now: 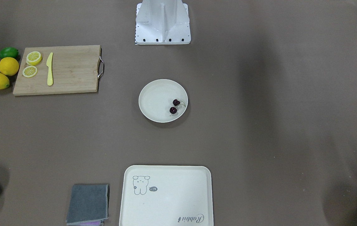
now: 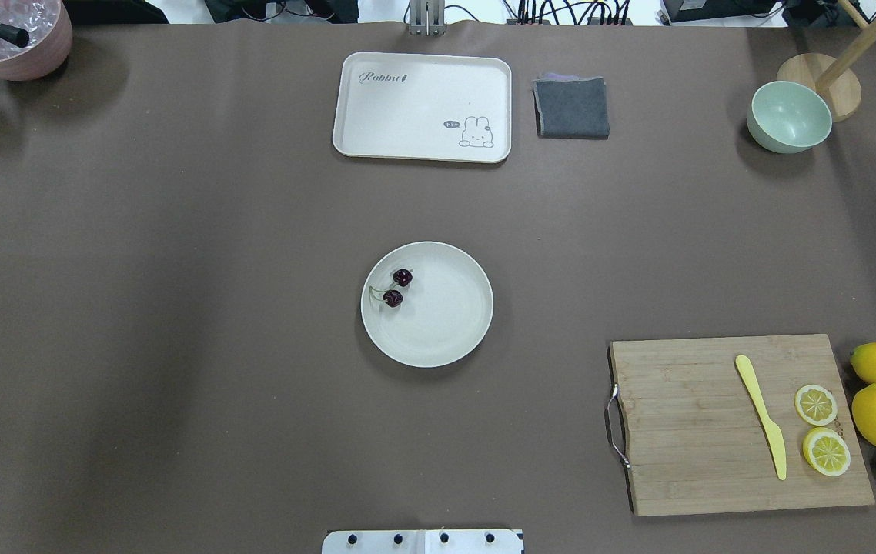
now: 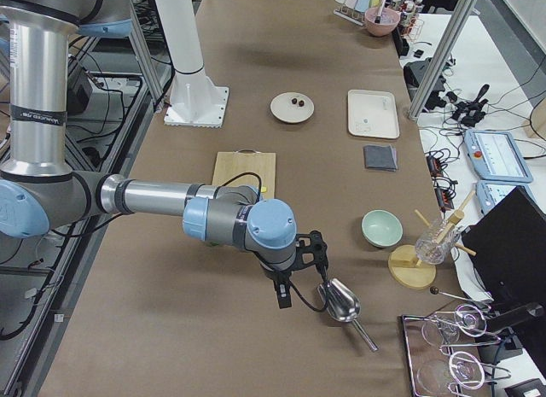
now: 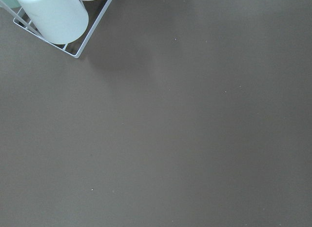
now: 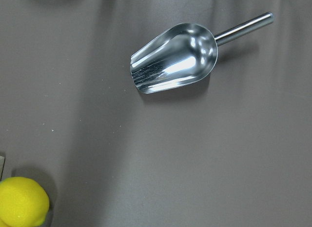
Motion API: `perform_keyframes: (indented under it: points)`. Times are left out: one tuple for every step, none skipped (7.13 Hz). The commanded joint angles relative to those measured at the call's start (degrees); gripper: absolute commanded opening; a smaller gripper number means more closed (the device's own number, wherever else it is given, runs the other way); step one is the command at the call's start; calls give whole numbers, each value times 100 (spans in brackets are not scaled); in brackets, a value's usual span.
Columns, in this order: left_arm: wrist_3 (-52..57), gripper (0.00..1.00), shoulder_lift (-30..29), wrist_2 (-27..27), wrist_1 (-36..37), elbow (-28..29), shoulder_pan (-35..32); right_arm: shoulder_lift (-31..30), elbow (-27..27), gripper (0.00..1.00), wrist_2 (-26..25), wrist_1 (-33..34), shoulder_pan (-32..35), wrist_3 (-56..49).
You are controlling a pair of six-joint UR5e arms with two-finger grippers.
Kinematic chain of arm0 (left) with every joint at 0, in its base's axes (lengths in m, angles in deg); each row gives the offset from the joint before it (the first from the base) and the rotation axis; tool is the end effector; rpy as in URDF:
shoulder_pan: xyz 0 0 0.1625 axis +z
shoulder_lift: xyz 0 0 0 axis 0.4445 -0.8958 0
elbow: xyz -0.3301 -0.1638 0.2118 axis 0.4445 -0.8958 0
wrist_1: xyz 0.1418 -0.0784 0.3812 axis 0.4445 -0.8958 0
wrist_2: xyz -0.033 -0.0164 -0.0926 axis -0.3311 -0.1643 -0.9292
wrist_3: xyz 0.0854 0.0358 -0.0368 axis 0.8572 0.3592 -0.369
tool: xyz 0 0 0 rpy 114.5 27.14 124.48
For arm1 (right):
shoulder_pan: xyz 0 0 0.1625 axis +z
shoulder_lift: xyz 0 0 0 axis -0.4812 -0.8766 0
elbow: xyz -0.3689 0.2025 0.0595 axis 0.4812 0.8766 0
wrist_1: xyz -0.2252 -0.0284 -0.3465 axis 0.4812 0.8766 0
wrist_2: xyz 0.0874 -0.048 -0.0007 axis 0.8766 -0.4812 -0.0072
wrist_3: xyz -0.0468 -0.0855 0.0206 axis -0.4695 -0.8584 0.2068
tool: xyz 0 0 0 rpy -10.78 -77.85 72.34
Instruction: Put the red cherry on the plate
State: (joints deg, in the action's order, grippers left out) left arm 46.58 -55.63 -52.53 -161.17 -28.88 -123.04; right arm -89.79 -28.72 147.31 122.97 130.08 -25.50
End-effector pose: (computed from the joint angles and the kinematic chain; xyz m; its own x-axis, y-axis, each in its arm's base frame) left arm -0.1098 -0.4419 0.6006 0.6491 0.2110 -0.7308 -0.0956 0.9758 0.1967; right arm 0.1452 -0.4076 0.6542 0.7008 -0.2014 0.6843 0.0821 0.9757 0.2030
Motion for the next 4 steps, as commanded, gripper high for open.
perform_keyframes:
  points:
    - [0,98,0,0,-1,-7,14,1,-31,100,7,0,3,1]
    - [0,98,0,0,-1,-7,14,-8,-205,100,7,0,3,-8]
    - [0,98,0,0,-1,-16,14,-34,-242,100,7,0,3,-8]
    - [0,98,0,0,-1,-7,14,-35,-260,100,7,0,3,-8]
